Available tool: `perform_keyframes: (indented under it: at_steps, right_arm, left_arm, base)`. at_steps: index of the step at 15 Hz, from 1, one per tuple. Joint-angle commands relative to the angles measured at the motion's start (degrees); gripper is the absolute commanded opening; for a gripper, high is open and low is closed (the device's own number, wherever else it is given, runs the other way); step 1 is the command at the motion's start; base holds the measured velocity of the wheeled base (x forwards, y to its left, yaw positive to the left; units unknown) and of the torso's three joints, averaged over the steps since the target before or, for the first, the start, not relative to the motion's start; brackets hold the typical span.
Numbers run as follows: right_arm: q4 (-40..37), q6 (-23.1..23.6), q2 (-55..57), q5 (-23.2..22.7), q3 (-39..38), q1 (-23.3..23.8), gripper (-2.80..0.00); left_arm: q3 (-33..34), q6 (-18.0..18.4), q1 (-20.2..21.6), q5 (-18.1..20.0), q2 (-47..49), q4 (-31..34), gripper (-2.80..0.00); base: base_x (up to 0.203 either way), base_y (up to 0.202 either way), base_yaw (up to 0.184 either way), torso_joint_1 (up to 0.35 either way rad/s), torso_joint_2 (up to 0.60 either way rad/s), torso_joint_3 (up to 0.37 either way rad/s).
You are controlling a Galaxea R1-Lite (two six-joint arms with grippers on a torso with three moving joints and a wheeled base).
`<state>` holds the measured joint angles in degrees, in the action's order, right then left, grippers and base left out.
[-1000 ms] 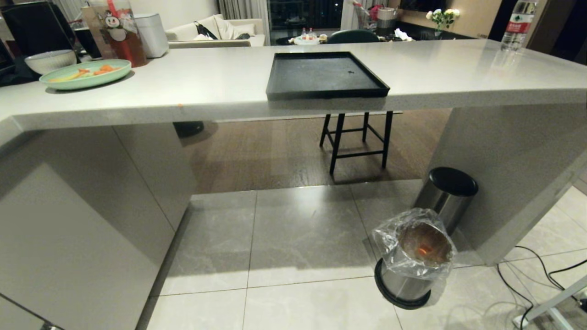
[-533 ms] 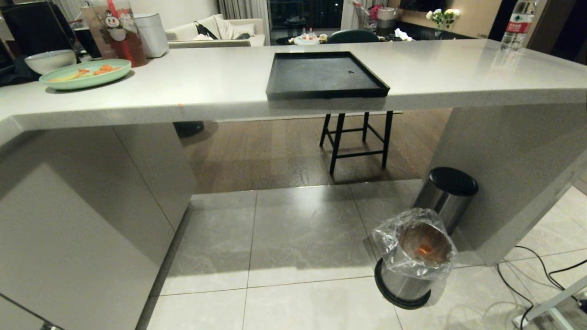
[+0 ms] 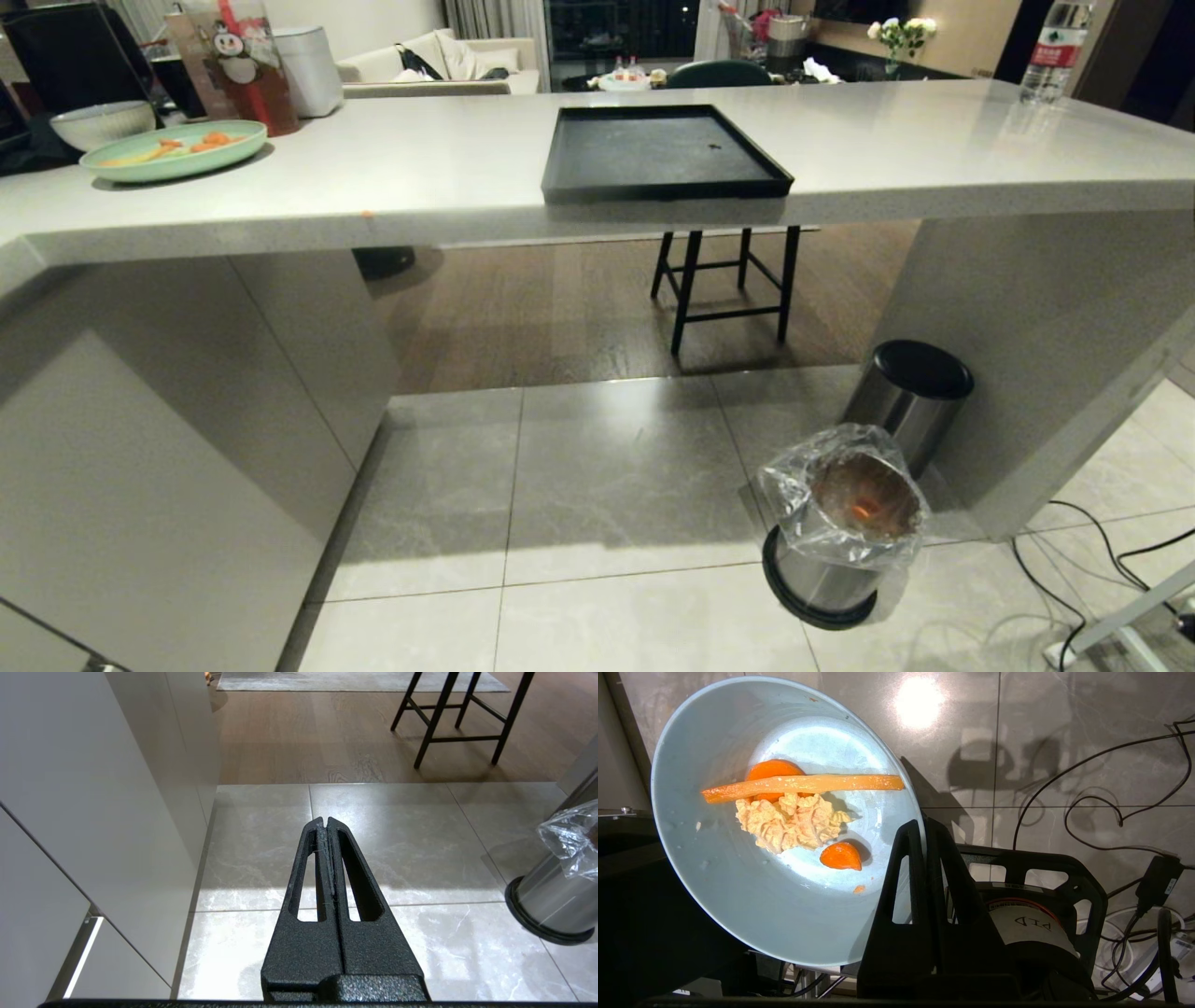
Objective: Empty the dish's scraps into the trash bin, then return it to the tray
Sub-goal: Move the bowl over the trash can
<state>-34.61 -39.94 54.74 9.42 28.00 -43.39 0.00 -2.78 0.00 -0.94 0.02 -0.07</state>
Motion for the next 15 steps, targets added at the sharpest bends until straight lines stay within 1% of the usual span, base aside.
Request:
perform_keyframes:
  at_steps: [1,9,11,15]
  right_arm:
    - [-0.28,-0.23,-0.07,0.07,0.12,-0.03,-2.80]
    - [-0.20,-0.14,0.02,0.07,0.12,-0.03,-2.80]
    - [-0.20,-0.14,0.02,0.07,0.04,-0.03,-2.80]
    - [-0.11,-0.14,0.11,0.13,0.04,-0.03,-2.80]
  left_arm:
    - [0.00,-0.03,0.00,-0.03,0.04,-0.01,-2.80]
    - [0.00,-0.03,0.00,-0.03,0.01,-0.01,-2.80]
    - [0.00,-0.03,0.00,-0.03,0.06,-0.01,-2.80]
    - [0.00,-0.03,0.00,-0.03,0.06,-0.01,-2.80]
  base:
    - [0.000,0.000,0.000,0.000,0.00,0.000]
    - [0.000,0.000,0.000,0.000,0.00,0.000]
    - [0.009,0.005,-0.103,0.004,0.00,0.001]
    - [0.002,0.008,-0.176,0.002,0.00,0.003]
